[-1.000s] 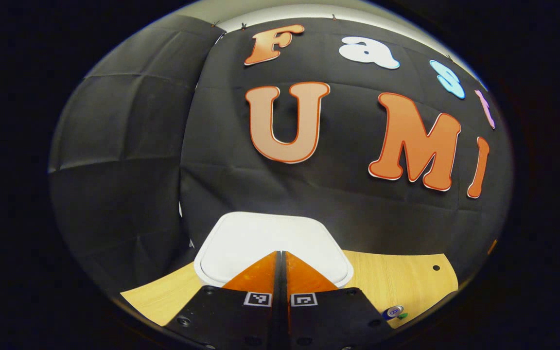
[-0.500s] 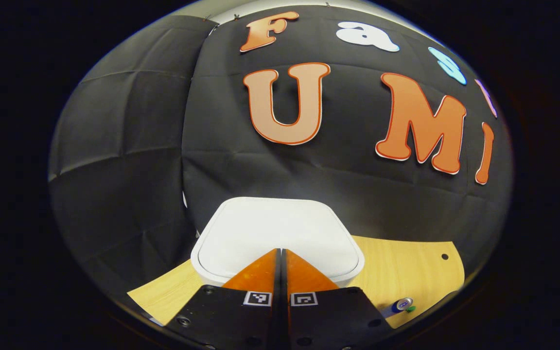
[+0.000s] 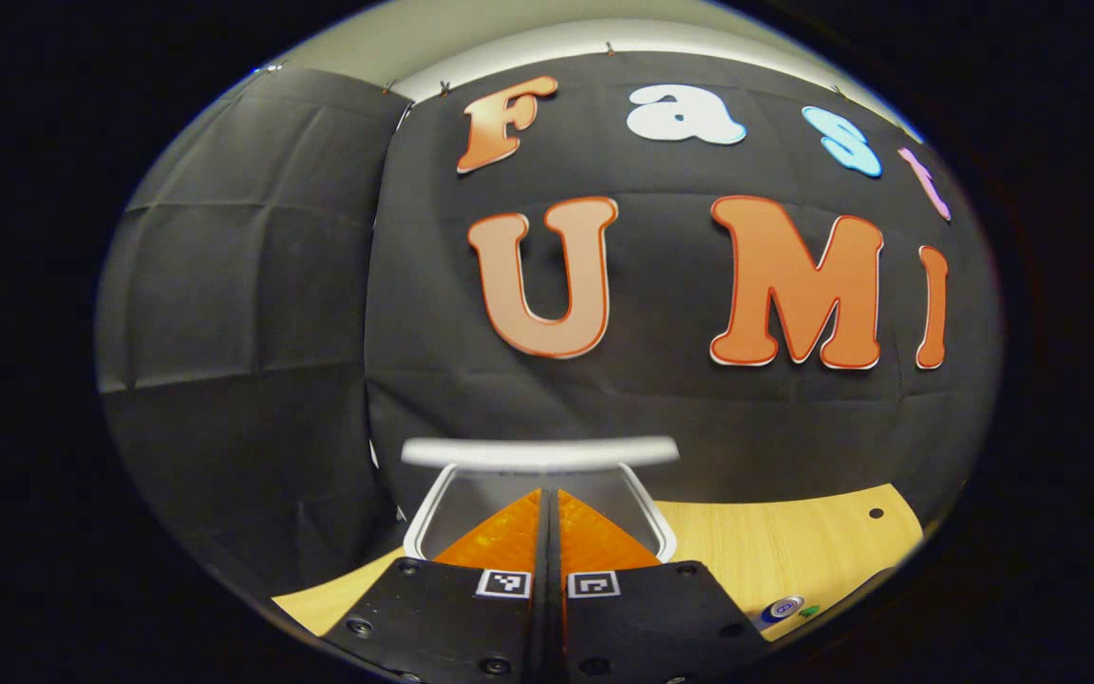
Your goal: Press the lid of the desktop garbage bin to open it, pick up the crumpled paper on the desktop and throw it into the bin, then pick up the pop can on the desktop and drop it into the bin, and finally close the garbage bin lid.
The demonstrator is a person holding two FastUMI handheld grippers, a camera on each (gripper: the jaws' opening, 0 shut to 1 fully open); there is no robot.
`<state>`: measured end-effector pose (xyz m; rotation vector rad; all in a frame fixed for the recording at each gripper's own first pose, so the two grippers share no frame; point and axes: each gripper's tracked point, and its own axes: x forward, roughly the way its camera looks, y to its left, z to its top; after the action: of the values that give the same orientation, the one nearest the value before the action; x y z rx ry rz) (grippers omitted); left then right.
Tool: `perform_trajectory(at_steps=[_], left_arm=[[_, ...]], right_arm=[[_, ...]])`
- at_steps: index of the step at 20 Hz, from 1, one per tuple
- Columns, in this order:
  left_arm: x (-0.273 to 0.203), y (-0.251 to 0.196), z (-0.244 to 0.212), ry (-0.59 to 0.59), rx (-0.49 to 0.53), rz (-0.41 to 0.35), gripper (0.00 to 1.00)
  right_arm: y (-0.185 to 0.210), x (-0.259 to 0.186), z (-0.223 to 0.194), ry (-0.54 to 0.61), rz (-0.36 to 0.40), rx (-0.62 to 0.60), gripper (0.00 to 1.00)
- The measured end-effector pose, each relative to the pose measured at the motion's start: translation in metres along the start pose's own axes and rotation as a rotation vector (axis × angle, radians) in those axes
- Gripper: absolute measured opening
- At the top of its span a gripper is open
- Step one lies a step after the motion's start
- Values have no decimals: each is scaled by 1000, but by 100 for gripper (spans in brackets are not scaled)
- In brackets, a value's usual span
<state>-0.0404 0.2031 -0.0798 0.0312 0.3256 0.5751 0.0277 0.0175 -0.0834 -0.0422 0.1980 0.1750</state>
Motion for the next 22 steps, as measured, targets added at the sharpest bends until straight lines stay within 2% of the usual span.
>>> perform_trajectory(at_steps=[5,6,9,10,13,14,18,22], left_arm=[[-57,-40,48,-159,4,-79,0],[-65,-49,53,-169,1,-100,11],[-88,-65,62,-195,0,-135,31],[-94,-70,64,-195,-4,-146,42],[-111,-85,62,-195,-18,-173,56],[-117,-88,64,-201,-23,-180,64],[-139,-97,88,-284,-45,-197,80],[-153,-108,88,-283,-26,-193,80]], right_arm=[[-8,-1,-9,11,-5,-3,94],[-9,0,-12,15,-6,-6,94],[-13,1,-21,22,-2,-8,94],[-14,1,-24,25,1,-8,94],[-17,4,-38,37,13,-11,94],[-18,5,-44,41,15,-21,93],[-22,12,-77,86,34,-54,94],[-24,22,-117,163,46,-51,94]])
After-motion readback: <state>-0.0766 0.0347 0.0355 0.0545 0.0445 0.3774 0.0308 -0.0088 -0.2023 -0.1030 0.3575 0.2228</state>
